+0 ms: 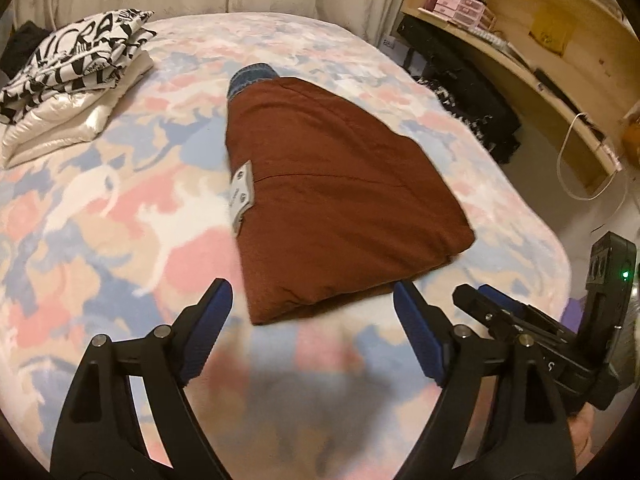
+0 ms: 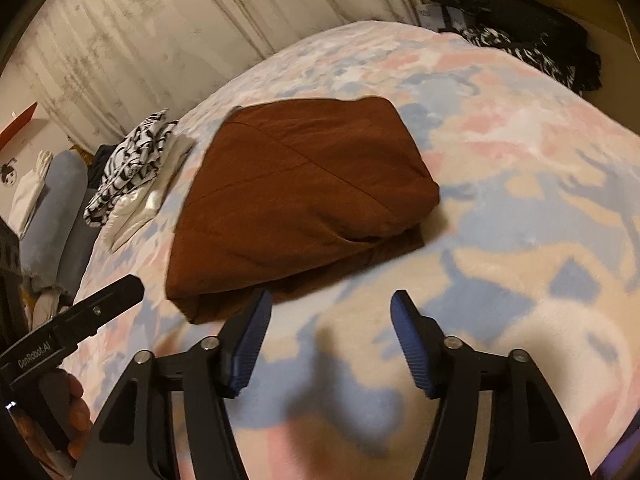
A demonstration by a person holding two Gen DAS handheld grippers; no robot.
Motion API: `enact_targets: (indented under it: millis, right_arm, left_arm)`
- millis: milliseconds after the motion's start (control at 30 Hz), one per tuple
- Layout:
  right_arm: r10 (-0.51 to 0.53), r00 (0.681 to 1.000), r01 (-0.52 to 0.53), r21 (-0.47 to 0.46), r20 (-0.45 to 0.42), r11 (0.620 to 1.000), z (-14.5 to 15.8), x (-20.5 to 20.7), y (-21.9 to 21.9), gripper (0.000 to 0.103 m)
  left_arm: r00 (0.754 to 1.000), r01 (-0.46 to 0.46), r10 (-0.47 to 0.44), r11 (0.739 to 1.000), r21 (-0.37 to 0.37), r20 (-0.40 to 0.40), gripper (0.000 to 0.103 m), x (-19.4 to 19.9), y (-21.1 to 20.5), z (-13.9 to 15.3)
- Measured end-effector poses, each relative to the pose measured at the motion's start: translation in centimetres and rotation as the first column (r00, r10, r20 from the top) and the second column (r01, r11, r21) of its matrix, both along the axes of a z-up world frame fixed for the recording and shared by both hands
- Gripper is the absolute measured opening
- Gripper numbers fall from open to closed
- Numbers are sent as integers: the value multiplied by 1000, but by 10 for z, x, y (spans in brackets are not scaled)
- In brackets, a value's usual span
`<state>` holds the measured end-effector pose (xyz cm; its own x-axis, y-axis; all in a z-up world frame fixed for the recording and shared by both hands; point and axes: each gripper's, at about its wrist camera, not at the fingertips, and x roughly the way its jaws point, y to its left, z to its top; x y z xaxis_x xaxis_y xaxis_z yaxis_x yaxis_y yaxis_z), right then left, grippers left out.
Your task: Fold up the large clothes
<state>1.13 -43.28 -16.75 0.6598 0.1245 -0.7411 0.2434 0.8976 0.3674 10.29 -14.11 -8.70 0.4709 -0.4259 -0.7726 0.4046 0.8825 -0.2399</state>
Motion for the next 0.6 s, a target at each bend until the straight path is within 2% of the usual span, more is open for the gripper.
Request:
enact_targets:
  millis: [133,167,400,600]
  right_arm:
    - [27,999,-26,-28,34,999,25,-4,0,86]
    - [32,998,-30,-42,45,999,33,-5,0,88]
    - [56,997,-51,-90,51,995,71,7,-18,88]
    - [57,998,-56,-96,8,994,76,34,-46,88]
  left_arm:
    - [1000,4,-4,1000,-6,-14,81,4,-2,8]
    - [1000,3,-3,1000,-8,-9,81,5,-2,10]
    - [999,-30,28,999,-45,-31,81,25,3,18]
    - [996,-67,62,995,-73,-70,81,46,9,14]
